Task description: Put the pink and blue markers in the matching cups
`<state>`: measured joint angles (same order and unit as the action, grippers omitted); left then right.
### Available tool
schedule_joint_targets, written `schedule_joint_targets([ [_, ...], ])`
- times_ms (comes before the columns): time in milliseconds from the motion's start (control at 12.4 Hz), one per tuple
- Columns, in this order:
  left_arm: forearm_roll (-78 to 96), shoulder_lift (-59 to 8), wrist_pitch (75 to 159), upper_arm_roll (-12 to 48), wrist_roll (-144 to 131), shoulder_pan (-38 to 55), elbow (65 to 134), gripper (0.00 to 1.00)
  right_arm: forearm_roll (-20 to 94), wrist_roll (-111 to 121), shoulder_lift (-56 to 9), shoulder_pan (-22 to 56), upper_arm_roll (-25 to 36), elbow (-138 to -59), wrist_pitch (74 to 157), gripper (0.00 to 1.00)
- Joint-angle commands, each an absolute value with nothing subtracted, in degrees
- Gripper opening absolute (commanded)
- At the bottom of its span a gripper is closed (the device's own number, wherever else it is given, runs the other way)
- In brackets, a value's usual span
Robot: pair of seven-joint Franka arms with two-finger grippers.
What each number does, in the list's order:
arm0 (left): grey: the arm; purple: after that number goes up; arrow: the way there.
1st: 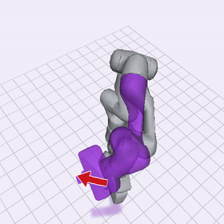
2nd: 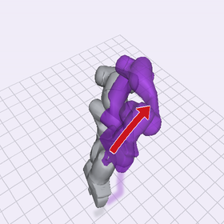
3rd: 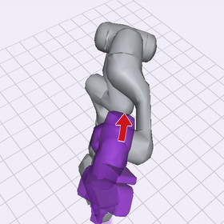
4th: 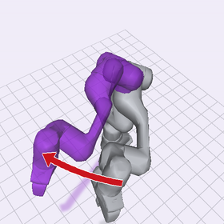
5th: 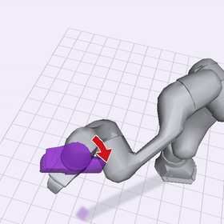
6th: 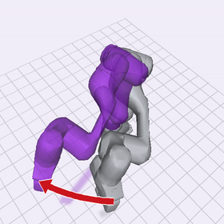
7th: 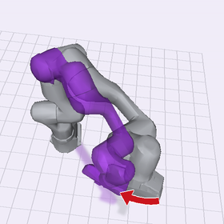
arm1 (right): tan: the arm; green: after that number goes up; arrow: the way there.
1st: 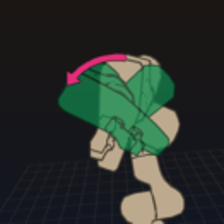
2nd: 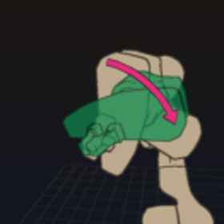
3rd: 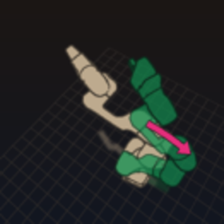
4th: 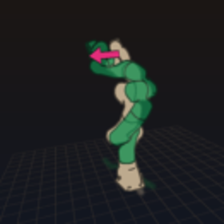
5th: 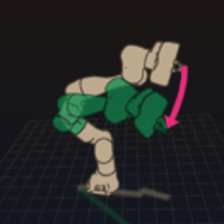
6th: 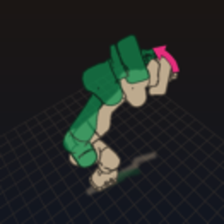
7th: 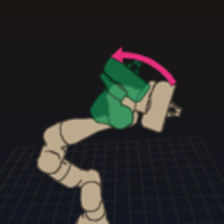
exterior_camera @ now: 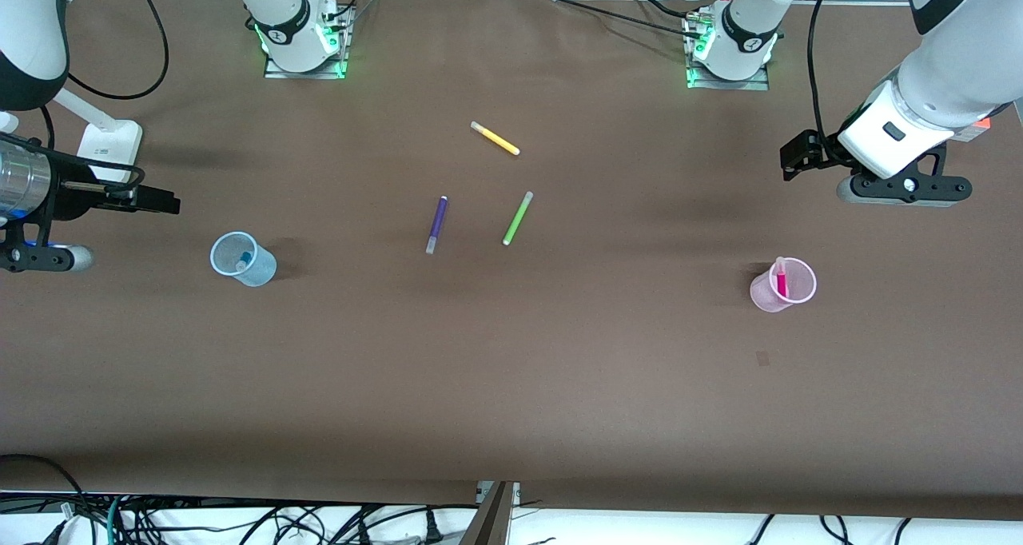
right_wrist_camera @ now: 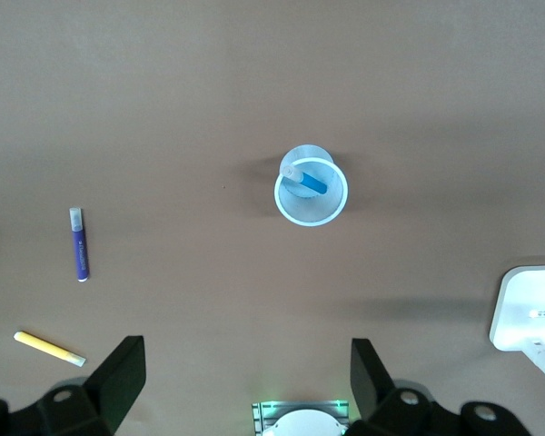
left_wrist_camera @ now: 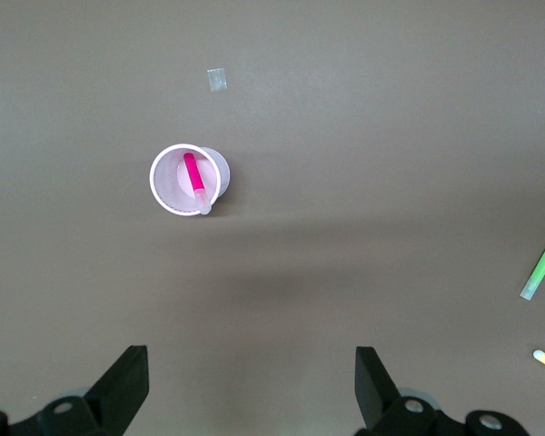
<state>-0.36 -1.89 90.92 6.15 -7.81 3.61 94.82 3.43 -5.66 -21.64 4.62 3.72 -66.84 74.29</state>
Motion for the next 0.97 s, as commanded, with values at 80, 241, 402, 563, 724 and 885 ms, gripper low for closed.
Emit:
schedule_joint_targets([
  [80, 0.00, -2.72, 90.18, 5.71, -6.50, 3.78, 93.25, 1.00, 1.94, -3.17, -14.35, 4.48, 3.69, -71.25, 78.19, 1.00],
  [241, 0.00, -2.72, 90.18, 5.71, -6.50, 3.69, 93.16, 1.00, -1.74, -2.55, -14.24, 4.48, 3.17, -70.84, 76.30, 1.00],
  [402, 0.00, -2.73, 90.18, 5.80, -7.03, 3.87, 93.25, 1.00, -1.49, -2.99, -11.36, 4.22, 3.34, -72.40, 76.90, 1.00],
  [563, 0.00, -2.81, 90.09, 5.80, -6.94, 3.78, 93.34, 1.00, -1.41, -2.99, -3.91, 3.96, 3.25, -83.43, 80.13, 1.00],
  [724, 0.00, -2.81, 90.00, 5.89, -7.21, 3.87, 93.34, 1.00, -1.49, -2.99, 2.09, 3.96, 3.16, -93.57, 83.66, 1.00],
  [885, 0.00, -2.81, 89.74, 5.98, -7.12, 3.87, 93.34, 1.00, -1.76, -0.98, 1.76, 3.87, 2.90, -93.34, 83.32, 1.00],
])
